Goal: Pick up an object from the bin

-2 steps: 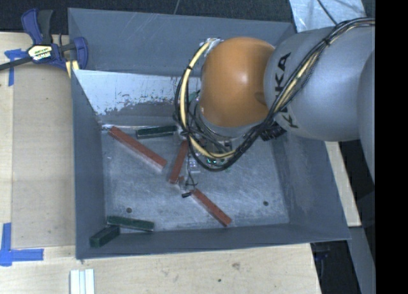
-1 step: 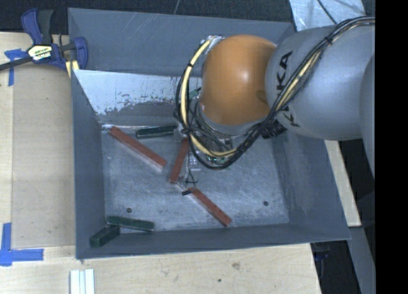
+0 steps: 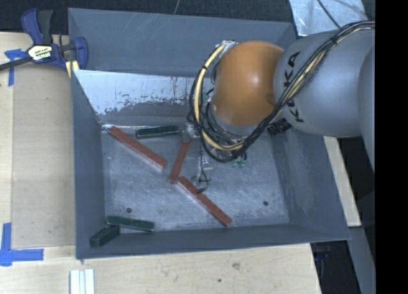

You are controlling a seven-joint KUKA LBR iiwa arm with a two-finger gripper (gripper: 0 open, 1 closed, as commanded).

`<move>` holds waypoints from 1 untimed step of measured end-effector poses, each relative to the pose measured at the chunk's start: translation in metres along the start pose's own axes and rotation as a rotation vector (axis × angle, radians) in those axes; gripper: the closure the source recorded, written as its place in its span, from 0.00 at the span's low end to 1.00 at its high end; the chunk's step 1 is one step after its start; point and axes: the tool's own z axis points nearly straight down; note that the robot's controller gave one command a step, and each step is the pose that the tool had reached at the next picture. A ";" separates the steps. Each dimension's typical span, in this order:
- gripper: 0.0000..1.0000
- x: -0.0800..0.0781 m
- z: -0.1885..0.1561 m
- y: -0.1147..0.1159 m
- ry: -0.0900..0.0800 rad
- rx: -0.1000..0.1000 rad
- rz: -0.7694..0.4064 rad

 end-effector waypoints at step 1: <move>0.00 -0.004 0.045 0.019 0.007 0.002 -0.281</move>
Offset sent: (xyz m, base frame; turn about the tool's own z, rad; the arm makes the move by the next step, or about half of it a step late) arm -0.0005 0.0318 -0.0543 -0.3030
